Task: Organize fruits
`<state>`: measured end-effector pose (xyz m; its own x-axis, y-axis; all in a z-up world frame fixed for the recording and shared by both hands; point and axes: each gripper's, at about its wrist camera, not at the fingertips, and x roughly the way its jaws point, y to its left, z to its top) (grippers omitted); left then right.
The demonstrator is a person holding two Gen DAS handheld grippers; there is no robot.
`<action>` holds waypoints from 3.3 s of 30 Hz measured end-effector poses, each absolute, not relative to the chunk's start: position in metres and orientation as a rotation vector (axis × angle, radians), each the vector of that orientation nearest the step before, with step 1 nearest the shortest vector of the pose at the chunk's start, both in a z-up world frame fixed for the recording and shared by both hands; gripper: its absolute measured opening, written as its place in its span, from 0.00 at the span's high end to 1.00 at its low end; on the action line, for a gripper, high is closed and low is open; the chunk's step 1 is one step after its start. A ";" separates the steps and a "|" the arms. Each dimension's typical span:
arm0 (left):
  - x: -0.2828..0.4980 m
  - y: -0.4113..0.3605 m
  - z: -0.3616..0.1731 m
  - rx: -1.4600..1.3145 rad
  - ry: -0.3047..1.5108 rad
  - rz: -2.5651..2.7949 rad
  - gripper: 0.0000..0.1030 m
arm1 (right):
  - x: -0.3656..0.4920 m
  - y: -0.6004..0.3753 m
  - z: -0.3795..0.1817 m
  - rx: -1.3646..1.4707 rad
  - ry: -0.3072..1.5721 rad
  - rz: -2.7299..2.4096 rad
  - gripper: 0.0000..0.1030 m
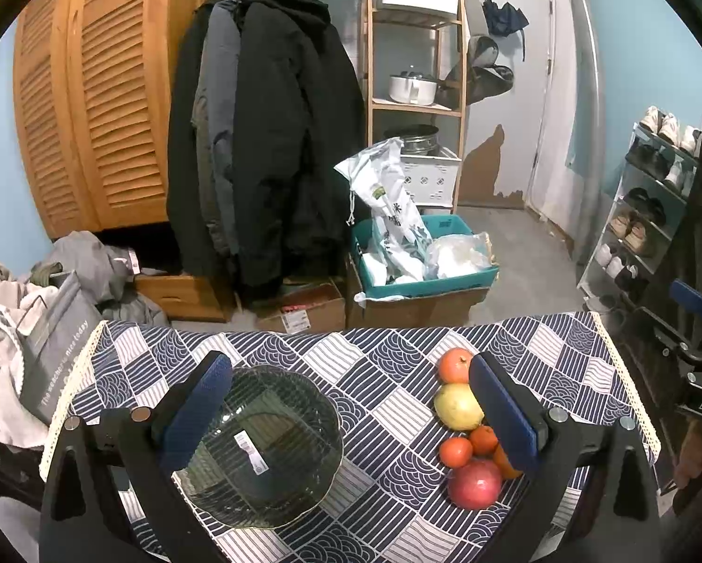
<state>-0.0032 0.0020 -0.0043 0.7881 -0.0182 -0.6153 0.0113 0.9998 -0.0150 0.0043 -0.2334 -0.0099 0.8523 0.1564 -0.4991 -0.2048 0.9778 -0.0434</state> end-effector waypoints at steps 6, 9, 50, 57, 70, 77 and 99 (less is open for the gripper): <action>-0.003 0.002 -0.004 -0.011 0.664 -0.015 0.01 | 0.004 -0.232 -0.012 -0.097 0.517 0.190 0.03; -0.003 0.002 -0.004 -0.012 0.663 -0.014 0.01 | 0.004 -0.232 -0.012 -0.096 0.516 0.190 0.03; -0.003 0.003 -0.005 -0.010 0.664 -0.010 0.01 | 0.005 -0.234 -0.012 -0.098 0.515 0.190 0.03; -0.004 0.005 -0.007 -0.010 0.664 -0.010 0.01 | 0.005 -0.234 -0.012 -0.098 0.515 0.191 0.03; -0.006 0.006 -0.010 -0.007 0.667 -0.013 0.01 | 0.004 -0.234 -0.011 -0.100 0.519 0.188 0.03; -0.008 0.006 -0.013 -0.005 0.670 -0.014 0.01 | 0.004 -0.234 -0.012 -0.101 0.519 0.187 0.03; 0.016 -0.036 -0.063 0.004 0.867 -0.096 0.01 | 0.012 -0.263 -0.052 -0.131 0.659 0.120 0.04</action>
<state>0.0158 -0.0363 -0.0635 0.6433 -0.0826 -0.7611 0.0859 0.9957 -0.0355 0.0121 -0.2632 -0.0524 0.7845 0.0694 -0.6162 -0.1523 0.9848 -0.0830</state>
